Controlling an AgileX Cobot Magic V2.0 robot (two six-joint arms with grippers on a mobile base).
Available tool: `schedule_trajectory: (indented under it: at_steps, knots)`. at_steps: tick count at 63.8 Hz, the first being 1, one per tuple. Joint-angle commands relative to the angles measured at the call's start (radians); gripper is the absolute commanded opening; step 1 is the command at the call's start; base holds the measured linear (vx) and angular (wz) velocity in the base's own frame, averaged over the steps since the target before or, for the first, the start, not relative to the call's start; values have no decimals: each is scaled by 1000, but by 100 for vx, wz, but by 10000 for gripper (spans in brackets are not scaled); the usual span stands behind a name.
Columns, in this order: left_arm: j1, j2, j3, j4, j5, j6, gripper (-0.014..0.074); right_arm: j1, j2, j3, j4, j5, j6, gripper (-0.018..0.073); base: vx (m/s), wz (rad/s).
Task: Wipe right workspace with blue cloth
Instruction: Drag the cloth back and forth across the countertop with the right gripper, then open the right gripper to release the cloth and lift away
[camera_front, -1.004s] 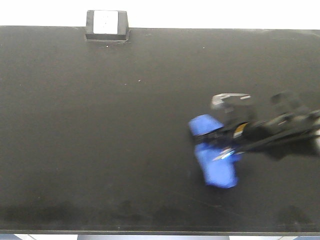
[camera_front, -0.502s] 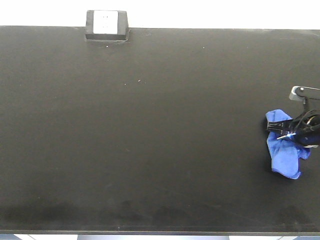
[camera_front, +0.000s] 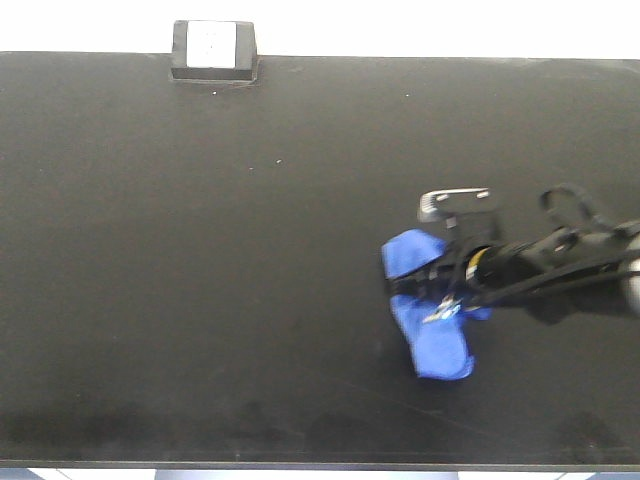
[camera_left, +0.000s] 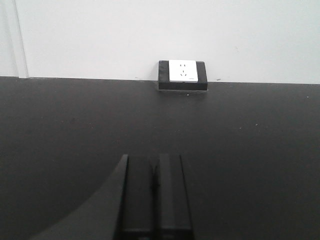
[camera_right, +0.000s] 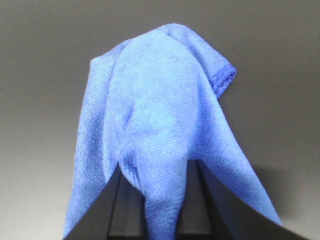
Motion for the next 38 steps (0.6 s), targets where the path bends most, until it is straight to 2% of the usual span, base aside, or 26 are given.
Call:
schedule_trajectory:
  at_steps: [1, 22, 28, 38]
  knots:
    - [-5, -16, 30, 1, -83, -8, -6, 27, -34, -17, 0, -24, -1, 8, 0, 0]
    - [-5, -16, 30, 1, -83, -8, -6, 25, -111, -17, -29, 87, -15, 89, 0, 0]
    - [-5, -16, 30, 1, -83, -8, -6, 25, -150, -17, -43, 99, -17, 148, 0, 0]
    - [-5, -16, 30, 1, -83, -8, -6, 25, -219, -17, -44, 119, -22, 297, 0, 0]
